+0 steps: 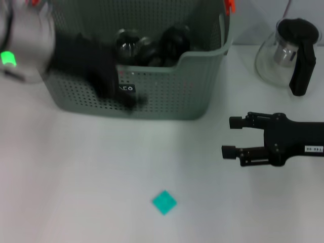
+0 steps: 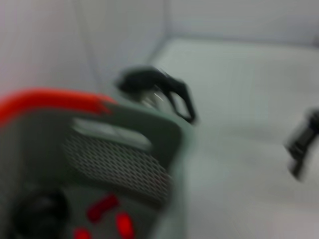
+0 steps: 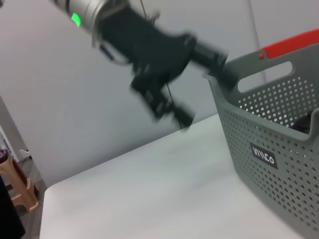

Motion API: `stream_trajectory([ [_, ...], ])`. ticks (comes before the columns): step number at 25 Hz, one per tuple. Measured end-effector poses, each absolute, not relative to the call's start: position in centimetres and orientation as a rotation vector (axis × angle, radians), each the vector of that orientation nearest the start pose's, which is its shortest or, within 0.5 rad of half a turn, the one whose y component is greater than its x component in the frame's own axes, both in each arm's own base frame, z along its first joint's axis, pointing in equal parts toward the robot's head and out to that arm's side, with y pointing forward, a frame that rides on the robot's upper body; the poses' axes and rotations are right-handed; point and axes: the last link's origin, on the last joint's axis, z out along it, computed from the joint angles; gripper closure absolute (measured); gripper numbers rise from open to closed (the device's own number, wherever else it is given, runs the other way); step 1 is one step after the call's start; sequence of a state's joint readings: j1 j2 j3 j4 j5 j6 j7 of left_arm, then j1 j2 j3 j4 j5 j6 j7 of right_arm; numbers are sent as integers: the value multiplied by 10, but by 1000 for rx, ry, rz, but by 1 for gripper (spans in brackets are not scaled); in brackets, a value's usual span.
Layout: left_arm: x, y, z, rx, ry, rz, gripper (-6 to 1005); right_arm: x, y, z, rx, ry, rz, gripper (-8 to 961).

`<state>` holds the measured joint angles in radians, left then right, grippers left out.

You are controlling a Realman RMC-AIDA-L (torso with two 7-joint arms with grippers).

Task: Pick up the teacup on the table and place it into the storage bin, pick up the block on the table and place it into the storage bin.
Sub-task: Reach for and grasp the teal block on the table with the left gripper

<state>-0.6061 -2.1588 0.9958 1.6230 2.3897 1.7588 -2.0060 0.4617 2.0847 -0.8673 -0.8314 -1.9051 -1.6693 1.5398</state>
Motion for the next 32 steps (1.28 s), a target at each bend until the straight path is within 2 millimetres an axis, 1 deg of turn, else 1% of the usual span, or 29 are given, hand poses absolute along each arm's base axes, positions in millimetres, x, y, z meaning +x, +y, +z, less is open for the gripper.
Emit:
stream_trajectory([
  [2, -134, 338, 51, -2811, -269, 135, 67, 239, 314, 7, -2858, 628, 735, 26],
  [4, -138, 331, 34, -2839, -295, 262, 70, 238, 315, 7, -2854, 630, 736, 26],
  [7, -139, 328, 16, -2860, -350, 396, 75, 238, 316, 8, -2849, 630, 738, 26],
  [10, -133, 323, 1, -2883, -401, 479, 79, 238, 318, 8, -2841, 629, 735, 26],
  [16, -112, 305, -33, -2920, -444, 659, 88, 235, 322, 9, -2839, 615, 729, 26],
  [19, -108, 304, -45, -2899, -490, 697, 93, 235, 324, 11, -2836, 602, 725, 26],
  [22, -108, 305, -50, -2885, -526, 701, 97, 234, 326, 12, -2834, 596, 722, 26],
  [24, -108, 304, -61, -2862, -604, 709, 100, 234, 327, 13, -2833, 594, 721, 26],
  [26, -109, 303, -65, -2856, -619, 713, 104, 233, 327, 13, -2834, 592, 720, 26],
  [32, -115, 298, -86, -2842, -638, 767, 113, 233, 329, 14, -2834, 581, 713, 26],
])
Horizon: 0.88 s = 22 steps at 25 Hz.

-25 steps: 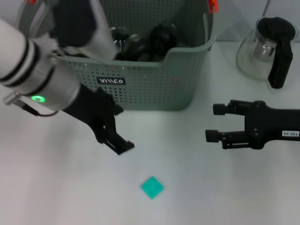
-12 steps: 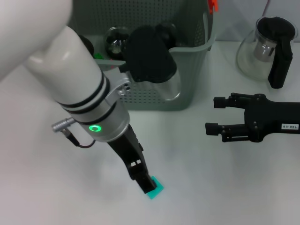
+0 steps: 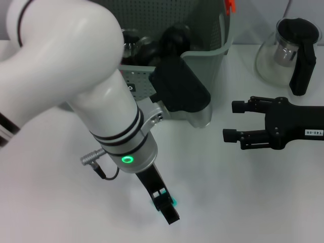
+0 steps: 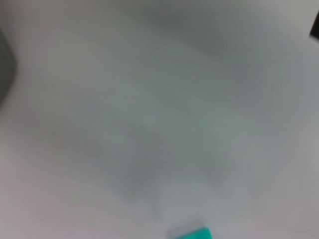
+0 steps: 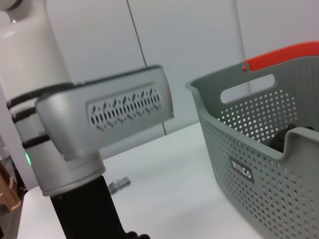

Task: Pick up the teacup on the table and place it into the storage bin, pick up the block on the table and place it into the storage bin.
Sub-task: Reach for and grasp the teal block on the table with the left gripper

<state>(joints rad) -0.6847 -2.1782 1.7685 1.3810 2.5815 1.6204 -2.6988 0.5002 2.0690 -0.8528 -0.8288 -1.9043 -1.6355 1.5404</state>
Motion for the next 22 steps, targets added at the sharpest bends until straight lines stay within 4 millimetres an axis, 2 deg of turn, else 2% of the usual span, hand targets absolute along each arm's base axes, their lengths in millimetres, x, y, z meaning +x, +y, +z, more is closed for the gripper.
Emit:
stream_trajectory([
  [22, -129, 302, -119, -2809, -565, 804, 146, 237, 329, 20, -2804, 592, 729, 26],
])
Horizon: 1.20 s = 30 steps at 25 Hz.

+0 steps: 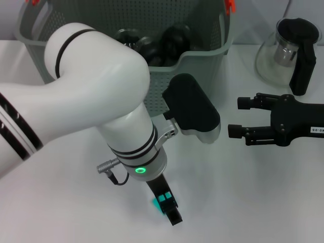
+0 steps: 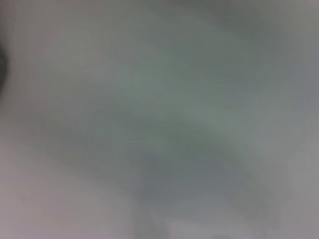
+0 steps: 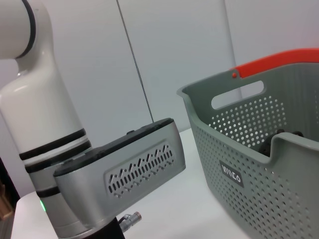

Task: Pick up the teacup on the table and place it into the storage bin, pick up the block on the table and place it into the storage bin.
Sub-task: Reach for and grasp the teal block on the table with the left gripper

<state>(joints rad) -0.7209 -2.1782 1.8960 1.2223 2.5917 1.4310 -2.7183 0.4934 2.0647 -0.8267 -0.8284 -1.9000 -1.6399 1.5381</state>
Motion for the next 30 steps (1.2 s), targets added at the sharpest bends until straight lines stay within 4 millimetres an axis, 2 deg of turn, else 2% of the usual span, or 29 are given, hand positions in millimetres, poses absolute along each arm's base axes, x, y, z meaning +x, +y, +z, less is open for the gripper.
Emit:
stream_trajectory([
  [19, -134, 304, -123, -2771, -477, 843, 175, 239, 328, 22, -2796, 596, 734, 25],
  [24, -134, 305, -122, -2759, -465, 853, 361, 238, 328, 22, -2797, 595, 734, 25],
  [30, -134, 306, -122, -2755, -454, 857, 361, 238, 329, 22, -2796, 593, 735, 25],
])
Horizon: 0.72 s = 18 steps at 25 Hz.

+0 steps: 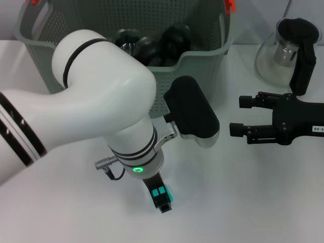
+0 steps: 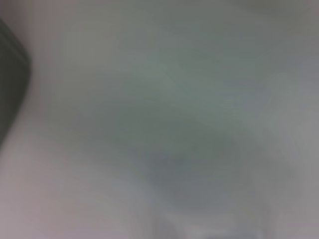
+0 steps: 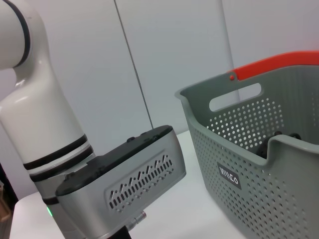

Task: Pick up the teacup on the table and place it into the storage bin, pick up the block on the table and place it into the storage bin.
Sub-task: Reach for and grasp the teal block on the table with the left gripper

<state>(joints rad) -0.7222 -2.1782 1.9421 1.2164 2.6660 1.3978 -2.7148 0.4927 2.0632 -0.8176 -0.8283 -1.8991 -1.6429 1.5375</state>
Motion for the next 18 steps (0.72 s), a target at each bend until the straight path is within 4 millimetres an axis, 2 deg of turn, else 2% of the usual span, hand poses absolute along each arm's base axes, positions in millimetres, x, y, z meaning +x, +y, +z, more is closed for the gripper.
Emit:
stream_trajectory([
  [18, -134, 304, -121, -2762, -454, 871, 361, 238, 329, 22, -2795, 594, 736, 25],
])
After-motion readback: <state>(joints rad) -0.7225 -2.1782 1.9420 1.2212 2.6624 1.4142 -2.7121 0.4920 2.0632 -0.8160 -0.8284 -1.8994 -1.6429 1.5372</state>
